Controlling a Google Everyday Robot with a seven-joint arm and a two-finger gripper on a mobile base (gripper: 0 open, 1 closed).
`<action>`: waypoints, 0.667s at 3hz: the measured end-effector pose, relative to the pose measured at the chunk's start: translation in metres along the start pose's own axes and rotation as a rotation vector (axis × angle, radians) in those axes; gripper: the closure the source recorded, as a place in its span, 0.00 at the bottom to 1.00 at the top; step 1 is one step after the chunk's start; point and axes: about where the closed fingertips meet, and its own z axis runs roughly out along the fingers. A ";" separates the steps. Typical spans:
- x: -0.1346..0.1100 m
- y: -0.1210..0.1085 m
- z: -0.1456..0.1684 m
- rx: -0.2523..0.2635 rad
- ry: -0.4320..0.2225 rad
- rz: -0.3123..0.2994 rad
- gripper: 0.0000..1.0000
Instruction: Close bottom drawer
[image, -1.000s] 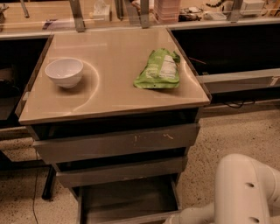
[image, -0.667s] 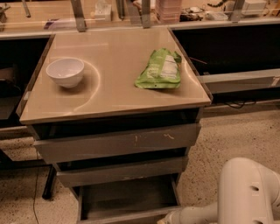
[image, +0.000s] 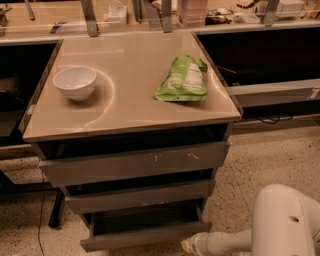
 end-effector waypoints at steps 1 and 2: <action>-0.034 -0.021 -0.004 0.050 -0.076 -0.011 1.00; -0.073 -0.036 -0.011 0.097 -0.149 -0.038 1.00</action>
Offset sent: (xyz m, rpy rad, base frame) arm 0.1214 -0.0210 0.0538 -0.0551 -0.2814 -0.0846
